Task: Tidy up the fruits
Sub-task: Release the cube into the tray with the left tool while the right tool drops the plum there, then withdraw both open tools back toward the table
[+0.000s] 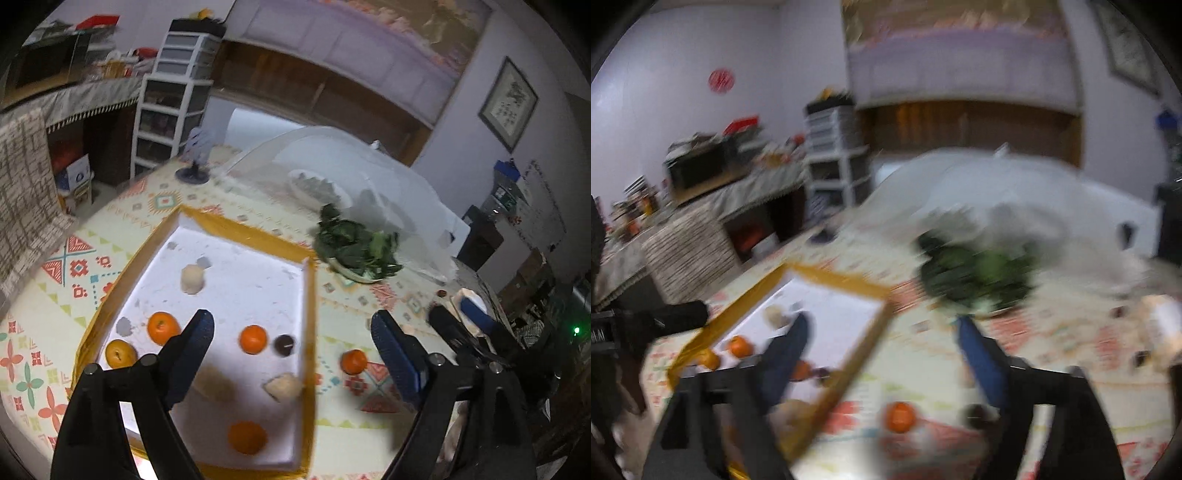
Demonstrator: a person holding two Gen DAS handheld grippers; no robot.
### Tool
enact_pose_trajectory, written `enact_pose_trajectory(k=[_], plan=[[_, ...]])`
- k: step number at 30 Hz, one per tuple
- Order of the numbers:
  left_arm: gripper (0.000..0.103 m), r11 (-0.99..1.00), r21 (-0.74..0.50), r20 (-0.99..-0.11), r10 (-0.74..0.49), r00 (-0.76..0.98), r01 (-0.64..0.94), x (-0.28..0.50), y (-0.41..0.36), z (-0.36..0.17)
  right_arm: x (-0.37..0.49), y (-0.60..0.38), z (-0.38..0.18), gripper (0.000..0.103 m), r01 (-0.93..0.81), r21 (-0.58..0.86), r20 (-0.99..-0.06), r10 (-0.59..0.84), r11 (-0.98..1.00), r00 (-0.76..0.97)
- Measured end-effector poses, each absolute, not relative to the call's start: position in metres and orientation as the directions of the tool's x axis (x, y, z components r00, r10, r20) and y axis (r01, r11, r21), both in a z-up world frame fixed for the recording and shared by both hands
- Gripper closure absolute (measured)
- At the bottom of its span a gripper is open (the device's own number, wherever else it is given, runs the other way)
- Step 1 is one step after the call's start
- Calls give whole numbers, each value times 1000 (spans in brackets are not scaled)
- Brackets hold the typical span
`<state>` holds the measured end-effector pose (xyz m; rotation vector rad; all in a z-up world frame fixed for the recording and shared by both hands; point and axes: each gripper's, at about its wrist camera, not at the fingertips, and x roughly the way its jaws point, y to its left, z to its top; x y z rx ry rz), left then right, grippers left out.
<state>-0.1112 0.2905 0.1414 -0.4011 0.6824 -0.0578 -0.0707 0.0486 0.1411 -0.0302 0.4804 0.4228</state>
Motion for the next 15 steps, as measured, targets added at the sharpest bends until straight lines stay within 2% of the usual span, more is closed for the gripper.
enact_pose_trajectory(k=[2,7,10,13,14,15], plan=[[17,917,-395,-588,-209,781,-52,-116,280,143,-70,22,138,0,-371,87,-473,366,925,801],[17,927,-375,-592,-245,768,6,-117,247,131,-49,-44,103,1,-258,180,-611,314,949,726],[17,942,-334,-625,-249,740,35,-110,223,117,-44,-63,82,15,-247,205,-657,321,947,682],[17,936,-342,-658,-303,690,84,-101,204,99,-39,-71,69,30,-233,230,-684,327,945,652],[17,938,-333,-670,-308,675,97,-99,197,93,-37,-73,65,38,-231,242,-690,334,943,642],[19,943,-315,-680,-304,667,108,-96,190,88,-35,-74,61,39,-230,250,-696,340,940,633]])
